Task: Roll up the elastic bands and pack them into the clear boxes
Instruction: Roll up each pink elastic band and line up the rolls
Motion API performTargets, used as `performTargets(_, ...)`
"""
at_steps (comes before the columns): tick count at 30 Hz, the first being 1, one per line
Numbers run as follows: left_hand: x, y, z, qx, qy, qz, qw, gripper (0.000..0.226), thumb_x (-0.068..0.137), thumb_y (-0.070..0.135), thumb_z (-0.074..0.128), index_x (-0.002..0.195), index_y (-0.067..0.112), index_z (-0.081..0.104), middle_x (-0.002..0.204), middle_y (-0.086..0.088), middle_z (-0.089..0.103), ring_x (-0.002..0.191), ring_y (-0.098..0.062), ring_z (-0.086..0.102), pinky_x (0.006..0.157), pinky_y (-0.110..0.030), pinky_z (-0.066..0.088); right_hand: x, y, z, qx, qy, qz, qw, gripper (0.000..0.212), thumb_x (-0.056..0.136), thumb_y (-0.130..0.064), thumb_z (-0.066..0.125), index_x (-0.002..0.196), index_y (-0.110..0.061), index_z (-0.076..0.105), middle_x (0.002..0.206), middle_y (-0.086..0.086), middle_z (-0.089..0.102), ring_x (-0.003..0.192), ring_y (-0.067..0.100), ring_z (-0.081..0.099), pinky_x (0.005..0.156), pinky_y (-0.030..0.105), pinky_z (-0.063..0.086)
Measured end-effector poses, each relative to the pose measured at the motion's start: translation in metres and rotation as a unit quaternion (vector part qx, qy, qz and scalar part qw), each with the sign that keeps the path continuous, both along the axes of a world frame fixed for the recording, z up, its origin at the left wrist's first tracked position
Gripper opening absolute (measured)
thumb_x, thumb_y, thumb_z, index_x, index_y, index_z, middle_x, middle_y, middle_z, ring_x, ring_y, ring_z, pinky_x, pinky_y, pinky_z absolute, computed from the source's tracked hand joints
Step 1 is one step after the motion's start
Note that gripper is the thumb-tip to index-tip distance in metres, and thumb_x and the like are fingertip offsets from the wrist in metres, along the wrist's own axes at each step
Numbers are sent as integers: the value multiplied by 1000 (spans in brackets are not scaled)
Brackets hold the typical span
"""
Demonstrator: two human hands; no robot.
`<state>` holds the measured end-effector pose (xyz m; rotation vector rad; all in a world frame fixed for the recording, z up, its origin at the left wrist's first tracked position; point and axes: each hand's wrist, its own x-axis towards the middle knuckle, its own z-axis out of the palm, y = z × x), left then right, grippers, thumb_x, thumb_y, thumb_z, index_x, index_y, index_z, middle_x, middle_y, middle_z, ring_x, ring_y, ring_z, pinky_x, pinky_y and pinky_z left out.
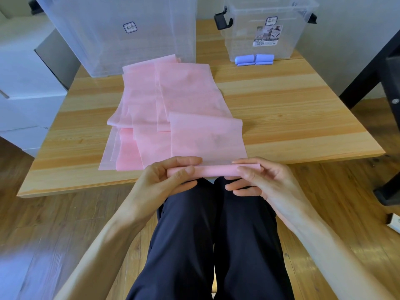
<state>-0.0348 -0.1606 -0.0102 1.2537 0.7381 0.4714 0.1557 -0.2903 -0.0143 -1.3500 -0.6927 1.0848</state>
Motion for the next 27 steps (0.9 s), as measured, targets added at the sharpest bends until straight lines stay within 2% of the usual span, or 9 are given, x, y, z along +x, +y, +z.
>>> performTargets(2,0,0,0,6,1,-12,1000,31,84,22,61,111,12,72,110,0,74,107,-14,69,85,-18,55,0,0,1,0,-1,6,1000,31,85,-21,64,108,-1,68,94,15,76,83,32,75,70,29,61)
performTargets(6,2,-1,0,33,22,-17,999,34,88,29,55,112,11,71,106,-1,75,107,-14,69,86,-18,55,-3,1,2,3,-3,22,1000,33,85,-15,66,116,-6,63,96,16,76,86,31,75,73,31,61)
performTargets(12,1,-3,1,17,19,-15,1000,29,84,22,65,110,11,72,107,-4,74,105,-15,70,86,-20,56,-3,1,1,-3,-3,18,1000,28,86,-18,65,103,3,65,90,17,75,83,31,75,69,29,60)
performTargets(16,2,-4,0,25,21,9,999,28,84,24,63,105,8,71,99,-3,77,99,-15,73,81,-19,57,-4,2,2,-2,-7,14,1000,30,82,-18,67,111,-8,69,89,12,76,85,28,75,72,26,60)
performTargets(23,0,-3,1,17,29,15,999,34,84,31,62,105,7,73,103,-6,76,102,-17,72,81,-20,57,-4,2,3,-10,4,12,1000,29,83,-21,66,108,-6,70,92,14,76,82,31,75,69,28,61)
performTargets(27,0,-3,4,-7,19,13,1000,34,83,29,61,109,9,73,105,-7,76,103,-17,72,81,-19,57,-5,3,4,-19,2,1,1000,30,81,-27,66,102,-5,70,85,19,75,78,33,75,65,30,61)
